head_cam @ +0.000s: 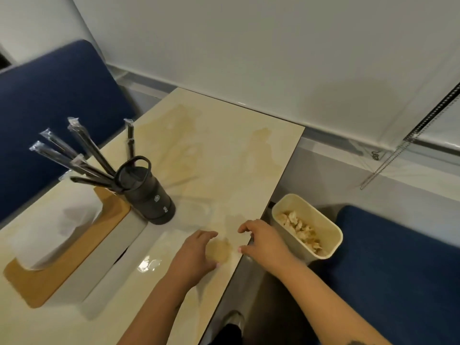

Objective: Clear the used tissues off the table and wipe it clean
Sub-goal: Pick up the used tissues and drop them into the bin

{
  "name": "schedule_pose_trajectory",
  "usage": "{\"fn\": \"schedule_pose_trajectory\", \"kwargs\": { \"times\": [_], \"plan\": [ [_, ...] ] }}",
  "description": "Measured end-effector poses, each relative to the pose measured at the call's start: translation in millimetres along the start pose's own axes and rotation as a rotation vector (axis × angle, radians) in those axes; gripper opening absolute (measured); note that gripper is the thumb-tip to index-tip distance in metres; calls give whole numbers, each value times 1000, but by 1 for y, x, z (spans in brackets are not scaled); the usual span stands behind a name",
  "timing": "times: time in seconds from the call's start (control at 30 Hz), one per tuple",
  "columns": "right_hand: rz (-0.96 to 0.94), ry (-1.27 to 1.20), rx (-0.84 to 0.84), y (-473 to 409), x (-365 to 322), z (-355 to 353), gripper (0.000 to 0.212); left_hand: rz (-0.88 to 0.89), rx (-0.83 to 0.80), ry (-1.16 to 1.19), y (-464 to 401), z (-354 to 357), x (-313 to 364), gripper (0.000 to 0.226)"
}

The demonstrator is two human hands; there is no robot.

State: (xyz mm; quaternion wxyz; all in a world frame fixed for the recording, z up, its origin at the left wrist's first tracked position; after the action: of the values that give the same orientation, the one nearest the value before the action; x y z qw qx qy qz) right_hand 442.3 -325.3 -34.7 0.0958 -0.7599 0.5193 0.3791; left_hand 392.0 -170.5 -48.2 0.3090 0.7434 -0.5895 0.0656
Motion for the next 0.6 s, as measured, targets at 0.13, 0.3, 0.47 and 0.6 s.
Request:
{"fn": "schedule_pose_trajectory", "kwargs": {
  "times": [0.13,0.3,0.47,0.6],
  "plan": [
    [-22,94,-94,-10,-14,35,49,3,-41,-40,-5,5,-5,71],
    [-18,150,-95,-19,-16,59,54,28,28,-14,-13,5,-8,36],
    [40,111,-31,-23,-16,61,46,25,53,7,-19,9,-12,11],
    [77,60,-17,-24,-17,62,30,20,32,42,-22,12,-12,9]
  ]
}}
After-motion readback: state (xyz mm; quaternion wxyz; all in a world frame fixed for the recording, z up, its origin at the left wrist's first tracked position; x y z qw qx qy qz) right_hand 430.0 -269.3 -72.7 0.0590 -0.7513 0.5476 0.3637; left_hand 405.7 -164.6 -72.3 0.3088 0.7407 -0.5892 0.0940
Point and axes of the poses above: each hand's wrist, its own y-axis away from the middle knuckle, its own z-axis out of the palm, x = y × z, the point moved 8 cm from there along -y, towards the middle knuckle, and after that the axes turned 4 degrees about -z, right-handed, at the moved point
